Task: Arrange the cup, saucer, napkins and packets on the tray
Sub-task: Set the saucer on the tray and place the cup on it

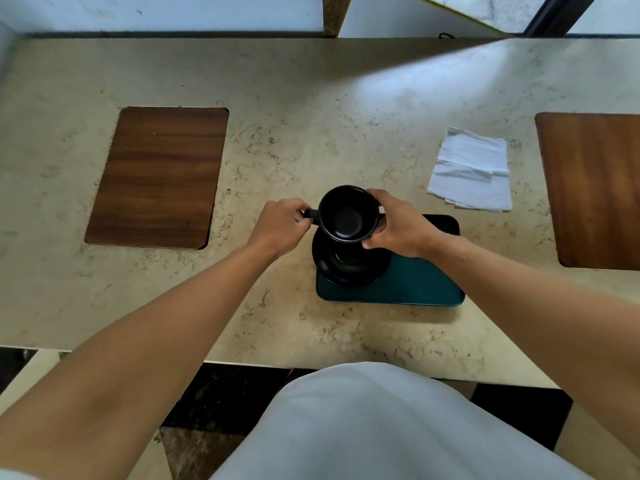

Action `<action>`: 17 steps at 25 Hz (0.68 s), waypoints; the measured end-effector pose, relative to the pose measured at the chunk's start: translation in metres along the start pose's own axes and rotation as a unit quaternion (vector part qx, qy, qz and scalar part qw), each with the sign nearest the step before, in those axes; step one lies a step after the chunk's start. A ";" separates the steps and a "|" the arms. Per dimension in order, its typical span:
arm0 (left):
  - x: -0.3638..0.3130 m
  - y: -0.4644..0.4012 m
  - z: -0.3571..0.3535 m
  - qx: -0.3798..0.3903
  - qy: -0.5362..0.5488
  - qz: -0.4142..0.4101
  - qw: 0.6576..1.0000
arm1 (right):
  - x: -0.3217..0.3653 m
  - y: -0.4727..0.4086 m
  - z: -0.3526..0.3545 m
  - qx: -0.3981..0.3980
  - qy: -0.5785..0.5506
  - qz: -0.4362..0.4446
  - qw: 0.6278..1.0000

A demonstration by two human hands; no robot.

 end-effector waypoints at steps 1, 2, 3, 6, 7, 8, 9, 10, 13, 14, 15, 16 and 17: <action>0.000 0.006 -0.003 0.004 -0.003 -0.001 1.000 | -0.002 0.005 -0.003 0.004 0.005 -0.001 1.000; 0.001 0.011 -0.006 0.007 -0.005 -0.001 1.000 | -0.004 0.009 -0.006 0.006 0.011 -0.001 1.000; 0.001 0.015 -0.008 0.010 -0.008 -0.001 1.000 | -0.006 0.012 -0.009 0.006 0.016 -0.003 1.000; 0.000 0.024 -0.014 0.020 -0.004 0.000 1.000 | -0.012 0.018 -0.014 0.004 0.028 -0.017 0.999; 0.000 0.025 -0.015 0.023 -0.001 0.000 1.000 | -0.013 0.019 -0.014 0.003 0.032 -0.021 0.999; 0.000 0.027 -0.016 0.026 0.000 0.000 1.000 | -0.014 0.020 -0.015 0.001 0.036 -0.023 0.999; -0.001 0.028 -0.018 0.028 0.000 -0.001 1.000 | -0.015 0.021 -0.016 0.000 0.039 -0.025 0.999; -0.001 0.029 -0.019 0.031 0.000 0.000 1.000 | -0.016 0.023 -0.017 -0.001 0.041 -0.027 0.999; 0.000 0.032 -0.023 0.038 -0.001 0.006 0.999 | -0.016 0.026 -0.019 -0.001 0.040 -0.030 0.999; 0.001 0.033 -0.023 0.037 -0.001 0.008 0.999 | -0.016 0.026 -0.020 0.000 0.041 -0.031 0.999; 0.001 0.033 -0.024 0.035 -0.001 0.010 0.999 | -0.016 0.027 -0.021 0.000 0.040 -0.031 0.999; 0.002 0.034 -0.025 0.032 -0.002 0.012 0.999 | -0.016 0.027 -0.022 -0.001 0.038 -0.033 0.999; 0.002 0.034 -0.025 0.029 -0.002 0.013 0.999 | -0.016 0.028 -0.023 -0.002 0.037 -0.034 0.999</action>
Point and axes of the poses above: each hand's wrist, its own y-axis away from the middle knuckle, its own z-axis out of the back of the hand, x = y × z, the point moved 5 cm from there along -y, towards the middle knuckle, and after that the axes turned 2 degrees about -y, right-handed, at the moved point
